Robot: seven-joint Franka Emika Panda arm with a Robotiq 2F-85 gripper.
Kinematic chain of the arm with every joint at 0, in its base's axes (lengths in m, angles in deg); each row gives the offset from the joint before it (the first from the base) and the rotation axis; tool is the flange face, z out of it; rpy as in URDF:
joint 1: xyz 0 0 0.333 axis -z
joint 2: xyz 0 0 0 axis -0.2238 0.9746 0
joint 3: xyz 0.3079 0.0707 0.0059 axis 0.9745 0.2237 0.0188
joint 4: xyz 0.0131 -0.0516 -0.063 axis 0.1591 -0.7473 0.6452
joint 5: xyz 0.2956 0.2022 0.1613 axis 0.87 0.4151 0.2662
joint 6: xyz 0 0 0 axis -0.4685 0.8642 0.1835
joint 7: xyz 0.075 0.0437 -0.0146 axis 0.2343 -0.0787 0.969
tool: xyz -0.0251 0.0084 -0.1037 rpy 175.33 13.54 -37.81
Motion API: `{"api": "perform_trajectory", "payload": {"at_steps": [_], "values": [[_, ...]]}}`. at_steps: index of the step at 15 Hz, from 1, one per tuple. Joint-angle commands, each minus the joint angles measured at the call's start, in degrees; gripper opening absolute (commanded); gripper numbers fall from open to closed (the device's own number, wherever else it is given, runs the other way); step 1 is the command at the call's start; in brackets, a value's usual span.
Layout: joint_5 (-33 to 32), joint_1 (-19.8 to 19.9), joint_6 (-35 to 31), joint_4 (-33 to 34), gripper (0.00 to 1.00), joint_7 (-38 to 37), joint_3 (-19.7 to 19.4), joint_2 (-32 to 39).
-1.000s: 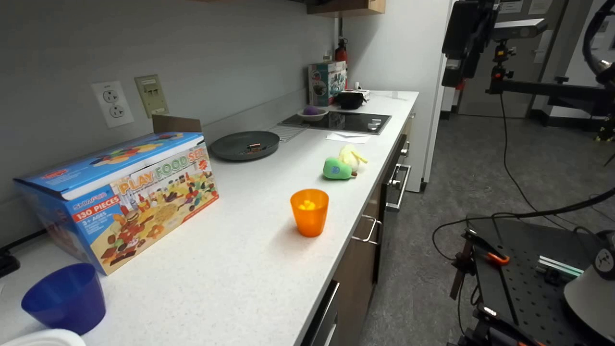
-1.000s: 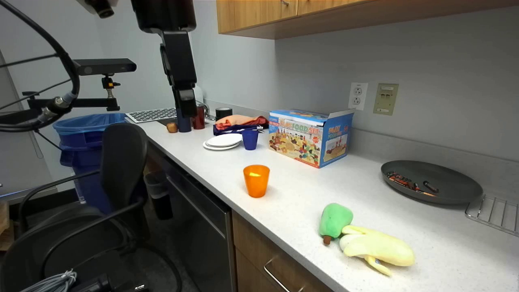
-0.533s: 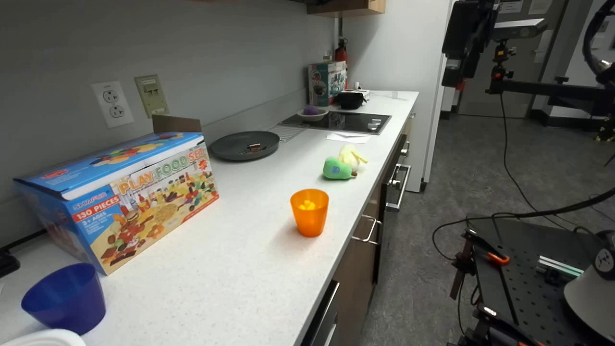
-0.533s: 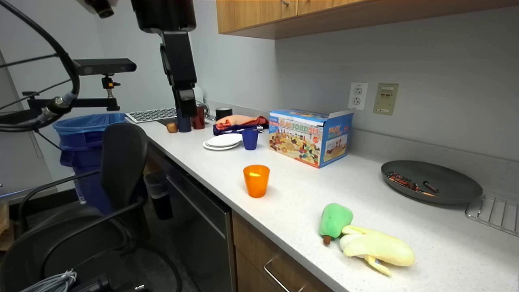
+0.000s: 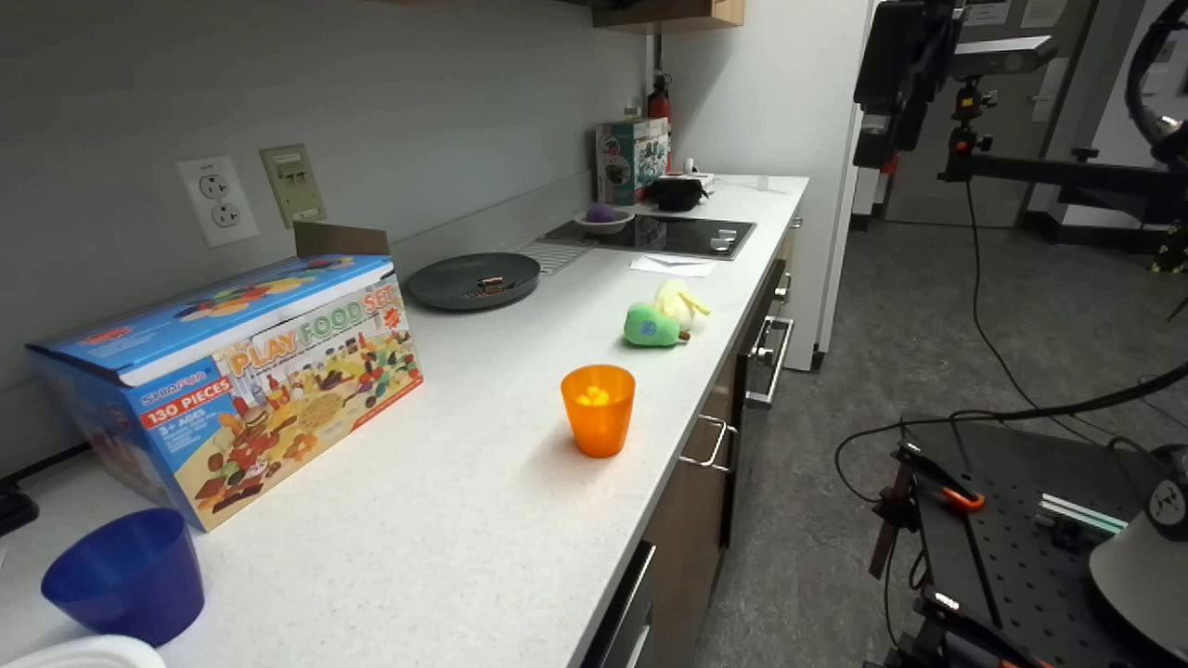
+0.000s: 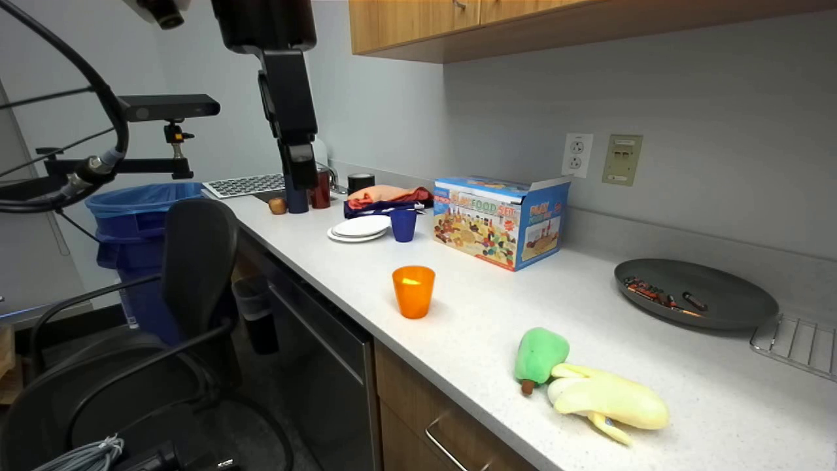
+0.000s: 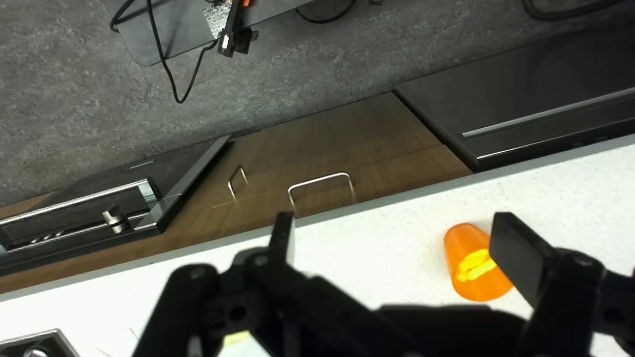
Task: Put the banana plush toy on top of the orange cup
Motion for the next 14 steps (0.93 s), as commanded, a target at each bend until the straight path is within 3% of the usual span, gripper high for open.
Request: {"api": "perform_trajectory", "payload": {"at_steps": [1,14], "values": [[0.3,0.3,-0.8,-0.1,1.00,0.1,0.2,-0.1],[0.0,0.9,-1.0,0.0,1.00,-1.7,0.7,-0.1]]}}
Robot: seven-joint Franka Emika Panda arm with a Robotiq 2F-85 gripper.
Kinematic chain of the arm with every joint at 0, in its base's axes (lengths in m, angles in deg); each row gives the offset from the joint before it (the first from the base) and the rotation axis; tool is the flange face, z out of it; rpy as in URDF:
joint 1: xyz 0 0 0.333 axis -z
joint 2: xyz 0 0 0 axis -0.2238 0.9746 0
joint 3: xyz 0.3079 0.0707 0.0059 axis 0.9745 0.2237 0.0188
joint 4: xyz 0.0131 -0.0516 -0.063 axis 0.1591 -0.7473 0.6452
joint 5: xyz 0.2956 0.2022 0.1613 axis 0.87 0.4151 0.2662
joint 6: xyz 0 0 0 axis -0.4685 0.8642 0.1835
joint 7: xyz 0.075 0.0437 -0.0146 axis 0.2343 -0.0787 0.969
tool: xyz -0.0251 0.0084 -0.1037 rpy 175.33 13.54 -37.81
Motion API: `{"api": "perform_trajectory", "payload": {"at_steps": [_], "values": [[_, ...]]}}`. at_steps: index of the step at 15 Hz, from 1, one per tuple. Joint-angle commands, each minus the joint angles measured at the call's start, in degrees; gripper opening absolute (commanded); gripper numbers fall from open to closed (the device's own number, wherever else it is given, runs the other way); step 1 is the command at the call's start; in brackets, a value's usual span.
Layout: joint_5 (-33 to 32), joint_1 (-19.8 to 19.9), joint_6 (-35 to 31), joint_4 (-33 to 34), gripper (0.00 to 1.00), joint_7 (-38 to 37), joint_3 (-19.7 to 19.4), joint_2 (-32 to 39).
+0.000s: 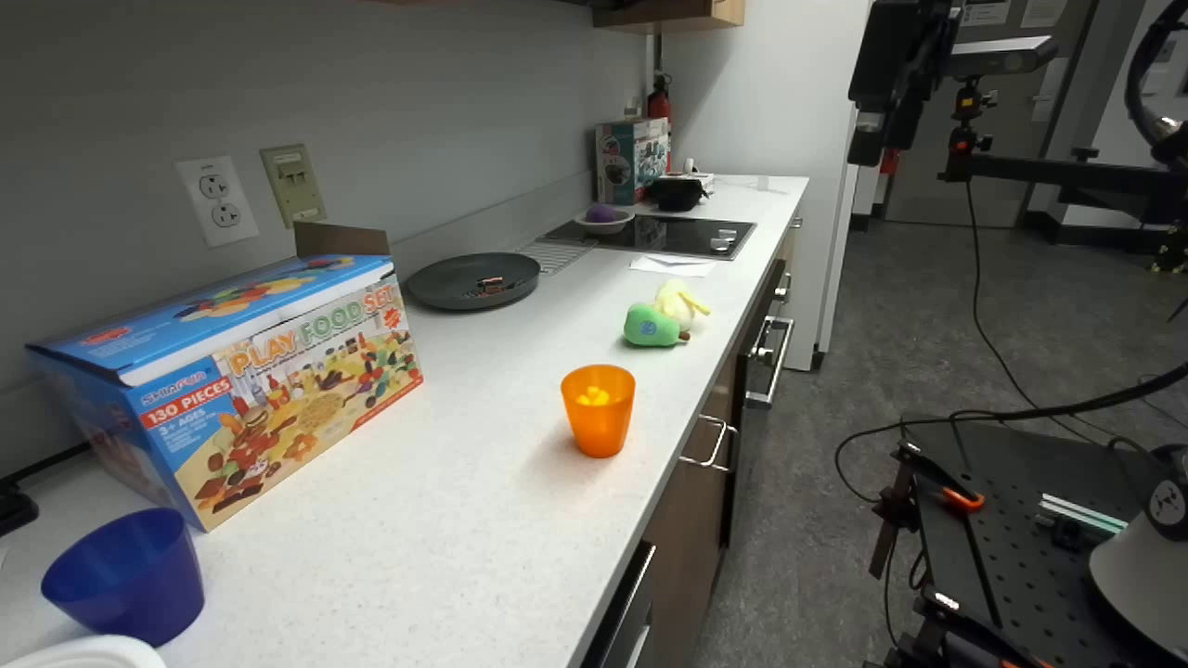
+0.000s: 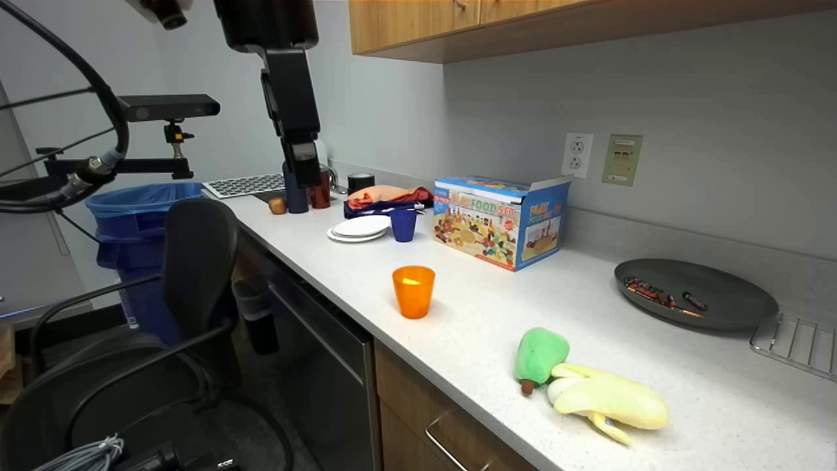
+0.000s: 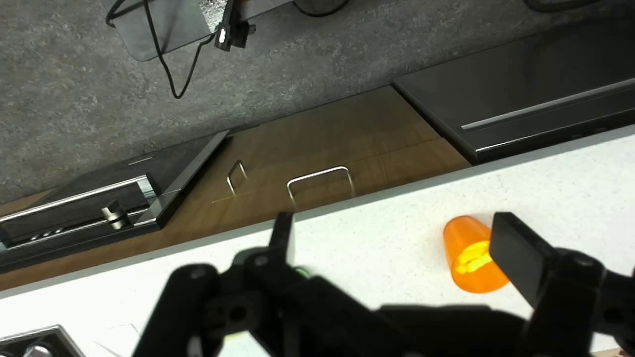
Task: Put the banana plush toy on top of the orange cup
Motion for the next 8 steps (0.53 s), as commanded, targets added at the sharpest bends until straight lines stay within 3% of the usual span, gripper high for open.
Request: {"api": "perform_trajectory", "payload": {"at_steps": [1,5,6,8], "values": [[0.1,1.0,0.7,0.2,1.00,-1.5,0.8,0.1],[0.4,0.8,3.0,0.6,1.00,-2.0,0.6,0.3],[-1.3,3.2,-1.1,7.8,1.00,-1.3,-1.4,11.5],[-1.2,4.5,-5.0,9.9,1.00,-4.1,-1.8,14.3]]}}
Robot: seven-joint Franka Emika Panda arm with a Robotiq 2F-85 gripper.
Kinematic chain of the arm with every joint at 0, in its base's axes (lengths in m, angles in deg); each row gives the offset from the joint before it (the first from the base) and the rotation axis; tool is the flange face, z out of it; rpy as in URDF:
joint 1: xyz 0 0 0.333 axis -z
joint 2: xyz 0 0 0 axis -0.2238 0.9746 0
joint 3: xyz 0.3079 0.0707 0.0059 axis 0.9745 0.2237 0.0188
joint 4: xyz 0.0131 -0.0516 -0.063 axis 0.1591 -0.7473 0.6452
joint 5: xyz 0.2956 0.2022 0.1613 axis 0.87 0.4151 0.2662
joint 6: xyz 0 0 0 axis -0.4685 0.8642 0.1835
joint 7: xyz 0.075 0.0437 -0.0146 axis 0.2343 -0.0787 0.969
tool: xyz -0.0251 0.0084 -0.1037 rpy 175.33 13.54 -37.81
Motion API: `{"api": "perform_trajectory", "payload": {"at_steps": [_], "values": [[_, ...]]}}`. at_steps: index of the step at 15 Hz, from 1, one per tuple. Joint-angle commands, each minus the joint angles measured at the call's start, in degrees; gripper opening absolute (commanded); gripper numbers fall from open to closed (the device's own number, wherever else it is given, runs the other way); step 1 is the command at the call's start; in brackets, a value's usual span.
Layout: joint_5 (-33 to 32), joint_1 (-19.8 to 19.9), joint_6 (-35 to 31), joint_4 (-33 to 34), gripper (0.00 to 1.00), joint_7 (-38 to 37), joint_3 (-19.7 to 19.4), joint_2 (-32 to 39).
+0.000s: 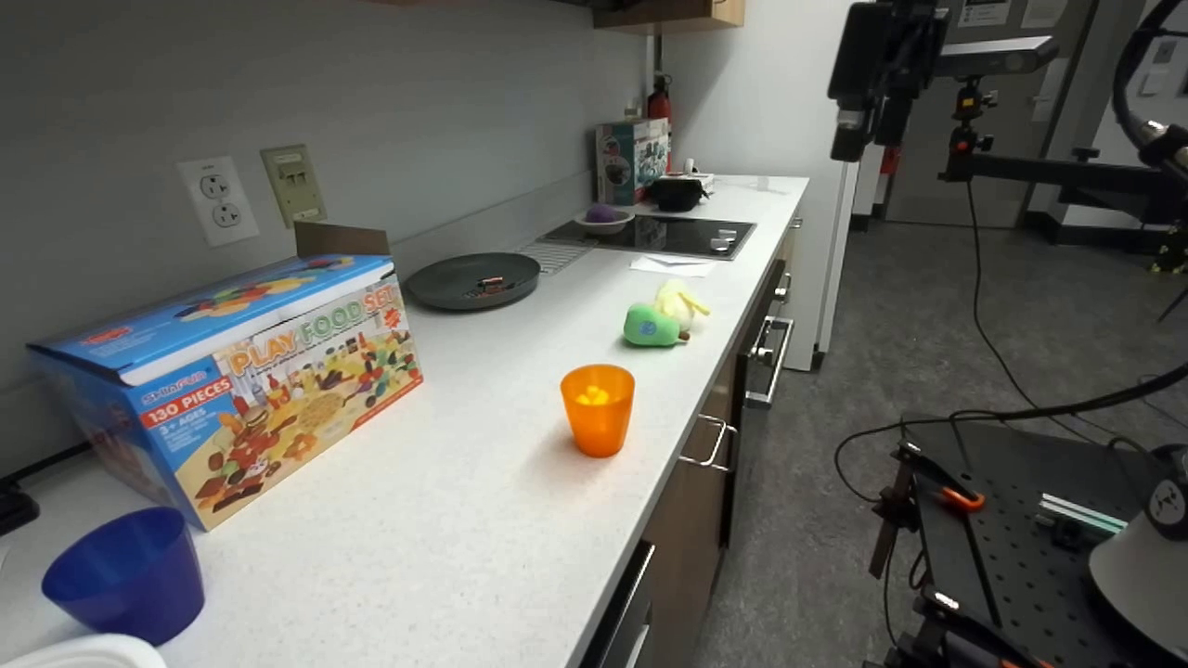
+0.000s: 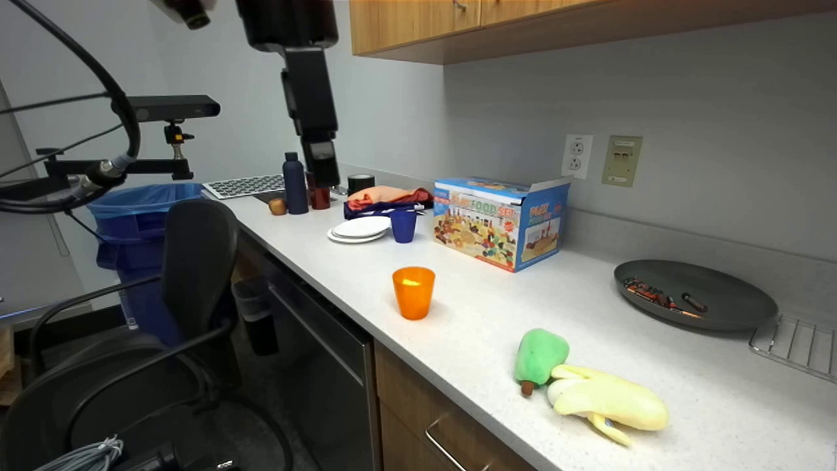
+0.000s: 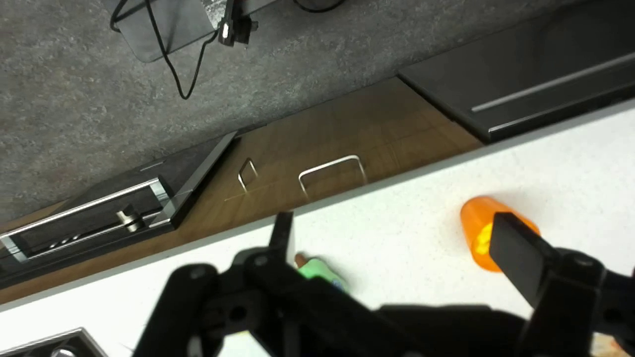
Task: Put the banana plush toy on top of the orange cup
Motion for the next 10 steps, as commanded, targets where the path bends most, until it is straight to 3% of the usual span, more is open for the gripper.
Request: {"api": "perform_trajectory", "payload": {"at_steps": [1,3,4,6,10], "values": [[-0.2,3.6,-4.4,10.3,1.00,-2.1,-1.6,14.2],[0.0,4.0,-5.7,15.9,1.00,-0.9,-3.1,21.1],[-0.2,3.3,-5.7,8.8,1.00,-1.0,-2.4,13.2],[-0.2,3.3,-5.9,10.5,1.00,-1.0,-3.0,16.4],[-0.2,3.2,-5.8,9.7,1.00,-1.0,-2.6,14.7]]}}
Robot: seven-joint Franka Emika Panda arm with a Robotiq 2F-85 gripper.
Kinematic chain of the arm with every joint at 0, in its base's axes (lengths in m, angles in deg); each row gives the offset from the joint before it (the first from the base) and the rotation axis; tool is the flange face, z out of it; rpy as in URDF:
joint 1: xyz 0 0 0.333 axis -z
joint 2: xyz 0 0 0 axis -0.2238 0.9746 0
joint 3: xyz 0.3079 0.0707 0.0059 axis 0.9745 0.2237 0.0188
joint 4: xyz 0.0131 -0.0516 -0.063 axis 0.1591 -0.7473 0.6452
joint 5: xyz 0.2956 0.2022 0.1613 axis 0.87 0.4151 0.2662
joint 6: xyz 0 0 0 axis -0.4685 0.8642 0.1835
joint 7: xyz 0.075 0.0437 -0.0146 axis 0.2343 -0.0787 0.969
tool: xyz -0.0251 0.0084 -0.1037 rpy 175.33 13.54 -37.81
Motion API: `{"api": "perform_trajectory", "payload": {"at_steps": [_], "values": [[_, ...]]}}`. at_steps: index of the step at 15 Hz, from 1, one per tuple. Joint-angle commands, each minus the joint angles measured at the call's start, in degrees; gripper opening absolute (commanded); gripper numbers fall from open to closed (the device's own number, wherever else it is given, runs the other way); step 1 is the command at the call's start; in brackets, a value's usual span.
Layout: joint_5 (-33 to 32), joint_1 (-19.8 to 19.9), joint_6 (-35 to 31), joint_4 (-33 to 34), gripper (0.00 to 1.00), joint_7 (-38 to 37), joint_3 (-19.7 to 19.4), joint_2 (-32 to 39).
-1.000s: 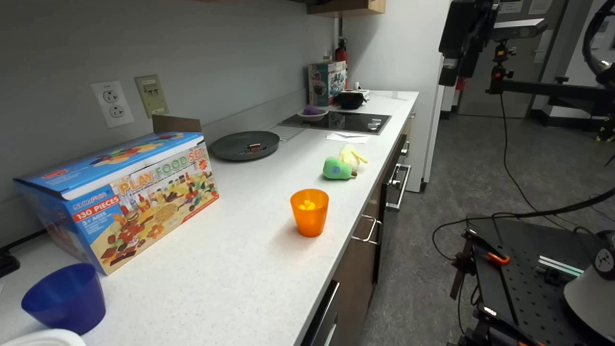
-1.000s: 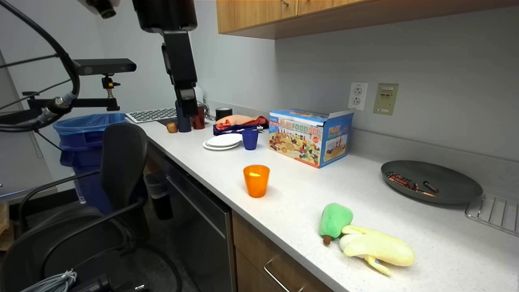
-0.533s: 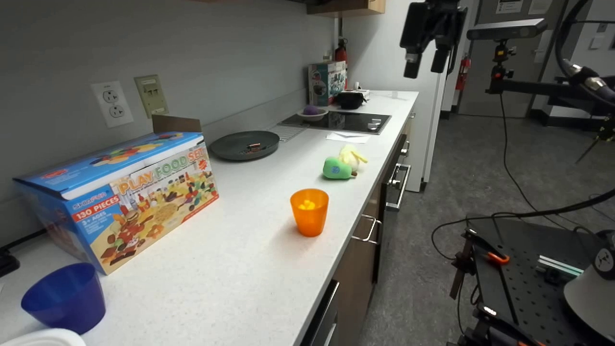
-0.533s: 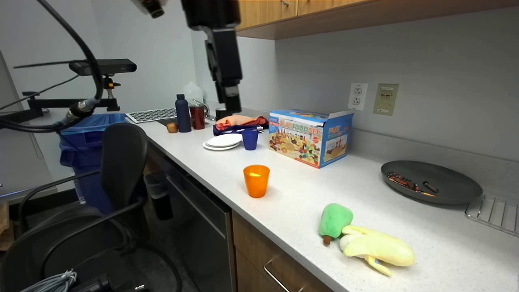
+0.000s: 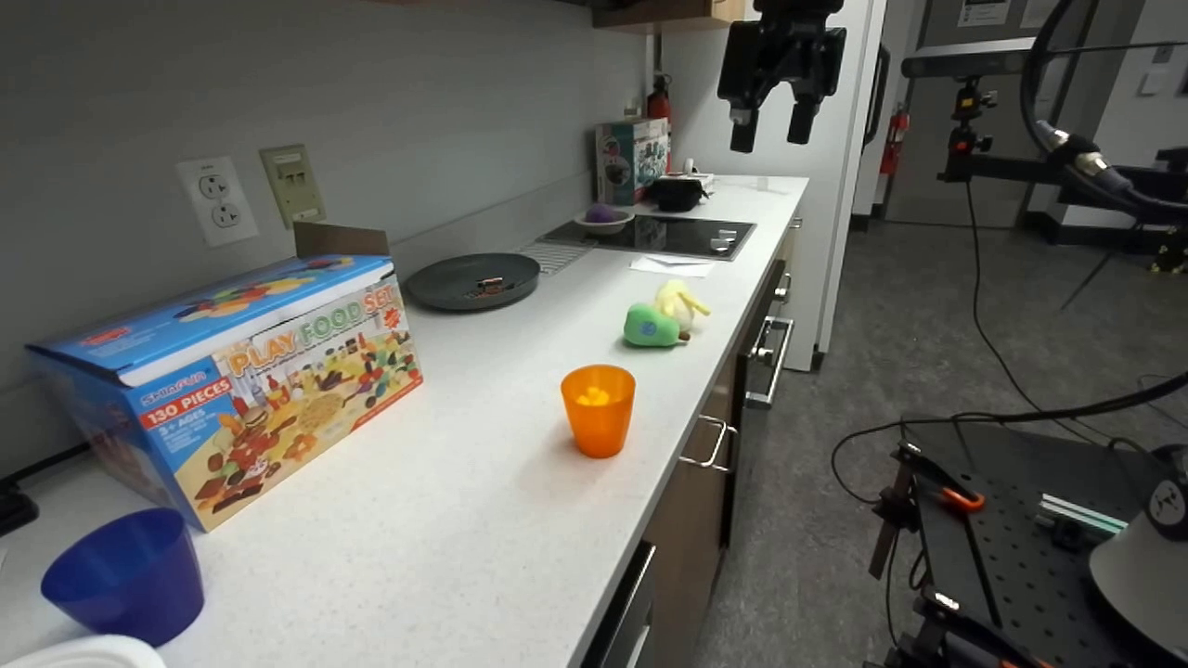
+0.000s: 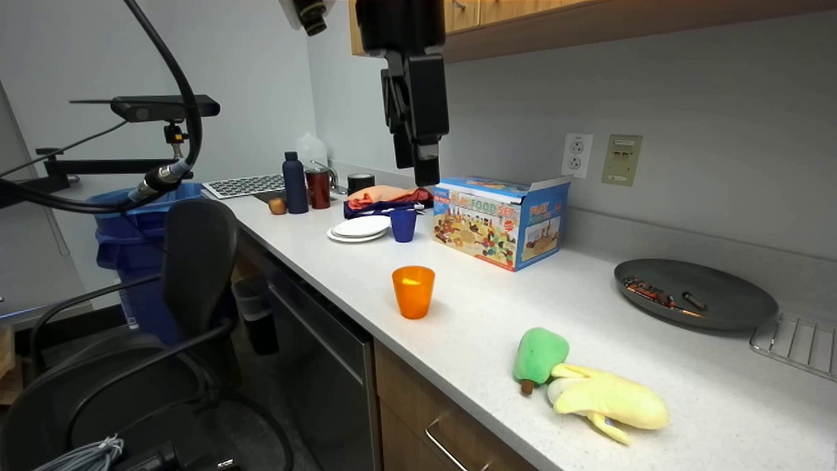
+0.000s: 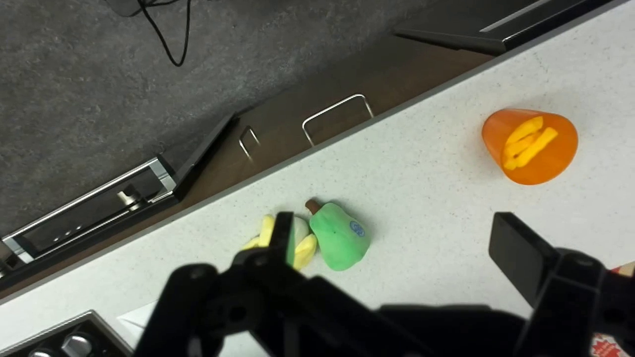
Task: Put the banana plush toy on top of the orange cup
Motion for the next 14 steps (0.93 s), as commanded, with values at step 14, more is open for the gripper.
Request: {"api": "perform_trajectory", "payload": {"at_steps": [14], "values": [[-2.2,1.6,-0.2,-0.8,1.00,-14.7,2.4,-0.8]]}}
